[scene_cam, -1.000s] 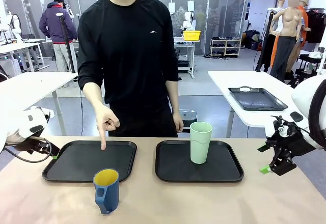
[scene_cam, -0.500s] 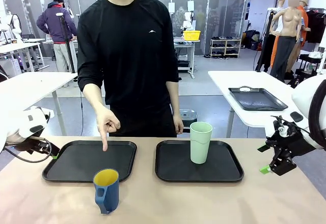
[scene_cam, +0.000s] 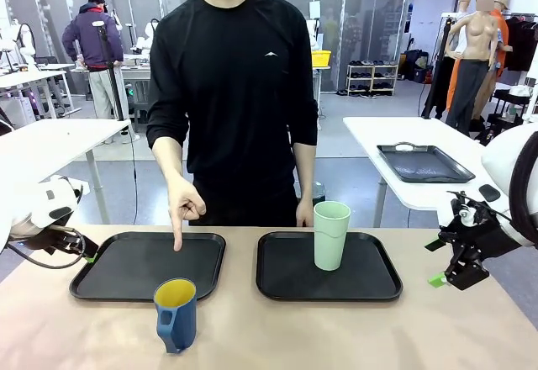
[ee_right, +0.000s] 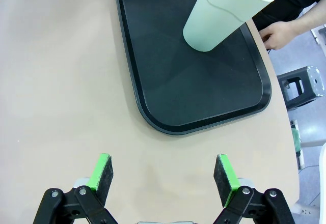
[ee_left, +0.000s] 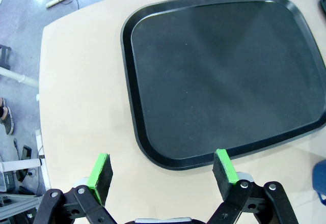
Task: Sort and store the cups by type.
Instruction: Pick up the Handle plastic cup and place it into the empty Flat Tray.
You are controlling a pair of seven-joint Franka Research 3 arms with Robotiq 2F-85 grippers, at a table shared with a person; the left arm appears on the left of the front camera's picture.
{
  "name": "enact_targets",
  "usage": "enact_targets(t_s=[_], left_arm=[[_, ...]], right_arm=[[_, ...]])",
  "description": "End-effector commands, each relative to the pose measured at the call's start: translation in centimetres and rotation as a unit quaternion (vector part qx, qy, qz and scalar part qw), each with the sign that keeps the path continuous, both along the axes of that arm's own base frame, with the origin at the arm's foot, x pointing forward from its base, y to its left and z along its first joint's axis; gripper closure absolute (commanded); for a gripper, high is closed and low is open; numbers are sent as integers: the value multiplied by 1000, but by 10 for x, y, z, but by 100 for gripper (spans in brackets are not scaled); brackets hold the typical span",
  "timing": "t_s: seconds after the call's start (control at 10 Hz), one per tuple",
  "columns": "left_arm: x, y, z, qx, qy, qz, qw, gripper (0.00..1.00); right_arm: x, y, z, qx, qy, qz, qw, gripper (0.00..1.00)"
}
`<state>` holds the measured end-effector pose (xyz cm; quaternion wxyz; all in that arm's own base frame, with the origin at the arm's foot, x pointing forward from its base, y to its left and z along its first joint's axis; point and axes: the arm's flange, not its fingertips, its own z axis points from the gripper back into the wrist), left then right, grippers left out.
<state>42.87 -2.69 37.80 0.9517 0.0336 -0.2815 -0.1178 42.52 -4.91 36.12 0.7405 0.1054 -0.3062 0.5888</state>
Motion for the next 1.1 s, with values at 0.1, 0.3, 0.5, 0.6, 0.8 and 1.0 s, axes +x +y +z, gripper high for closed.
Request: enact_targets(t_s=[0.1,0.3,0.5,0.6,0.8,1.0], left_arm=[[0,0,0,4,1,-2,1000,0],[0,0,0,0,0,0,1000,0],[-4,13,5,60,11,-49,997,0],[-5,21,7,114,13,-97,989,0],[-11,32,10,186,32,-199,962,0],[-23,34,10,267,46,-326,906,0]], right_arm=[[1,1,0,-1,2,3,1000,0],[1,1,0,-1,2,3,1000,0],[1,1,0,-1,2,3,1000,0],[1,1,0,-1,2,3,1000,0],[1,1,0,-1,2,3,1000,0],[1,1,0,-1,2,3,1000,0]])
